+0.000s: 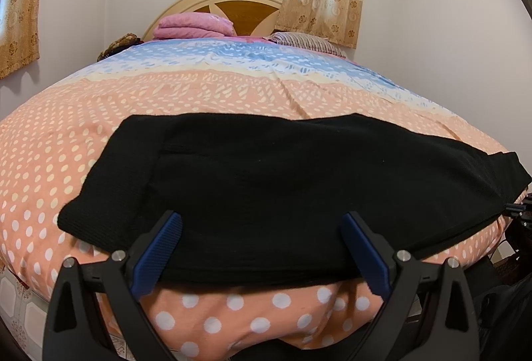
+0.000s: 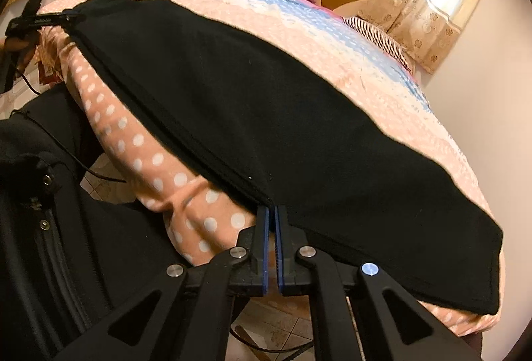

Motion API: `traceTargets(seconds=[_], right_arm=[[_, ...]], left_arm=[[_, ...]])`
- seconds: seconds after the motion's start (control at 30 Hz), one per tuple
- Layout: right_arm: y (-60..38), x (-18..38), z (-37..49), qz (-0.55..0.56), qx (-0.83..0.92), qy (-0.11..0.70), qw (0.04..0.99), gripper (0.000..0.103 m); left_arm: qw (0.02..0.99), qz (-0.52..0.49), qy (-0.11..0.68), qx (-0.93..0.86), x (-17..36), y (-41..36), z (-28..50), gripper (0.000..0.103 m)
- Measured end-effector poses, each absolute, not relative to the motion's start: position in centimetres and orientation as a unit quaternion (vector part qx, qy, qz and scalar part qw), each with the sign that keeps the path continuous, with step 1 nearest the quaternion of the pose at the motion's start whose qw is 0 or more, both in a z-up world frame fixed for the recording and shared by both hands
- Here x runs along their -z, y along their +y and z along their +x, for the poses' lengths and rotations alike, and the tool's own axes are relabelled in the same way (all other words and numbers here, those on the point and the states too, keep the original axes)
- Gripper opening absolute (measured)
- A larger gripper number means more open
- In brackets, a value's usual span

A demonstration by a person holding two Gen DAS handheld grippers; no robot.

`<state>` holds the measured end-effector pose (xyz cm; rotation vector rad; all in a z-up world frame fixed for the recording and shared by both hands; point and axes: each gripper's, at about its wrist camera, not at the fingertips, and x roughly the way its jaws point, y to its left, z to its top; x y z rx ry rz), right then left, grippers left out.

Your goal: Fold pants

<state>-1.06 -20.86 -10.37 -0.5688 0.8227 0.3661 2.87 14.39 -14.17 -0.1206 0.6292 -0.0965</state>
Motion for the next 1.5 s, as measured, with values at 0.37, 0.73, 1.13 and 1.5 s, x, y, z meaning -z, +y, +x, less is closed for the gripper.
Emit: traceTargets(seconds=[0.37, 0.73, 1.13, 1.5], right_arm=[[-23.6, 7.8, -1.5, -0.241, -0.136, 0.385, 0.88, 0.004], [-27.0, 8.7, 0.3, -0.204, -0.079, 0.435, 0.873, 0.004], [-18.4, 2.1, 6.8, -0.128, -0.258, 0.393, 0.873, 0.064], [-6.3, 2.6, 17.5, -0.024, -0.366, 0.447, 0.815, 0.064]], left_arm=[[0.953, -0.051, 0.287, 0.081, 12.1, 12.7, 2.5, 0.099], [0.94, -0.023, 0.327, 0.096, 14.1, 11.4, 2.9, 0.1], [0.955, -0.073, 0.285, 0.034, 11.7, 15.8, 3.5, 0.103], [0.942, -0.006, 0.332, 0.038, 14.4, 14.3, 4.0, 0.103]])
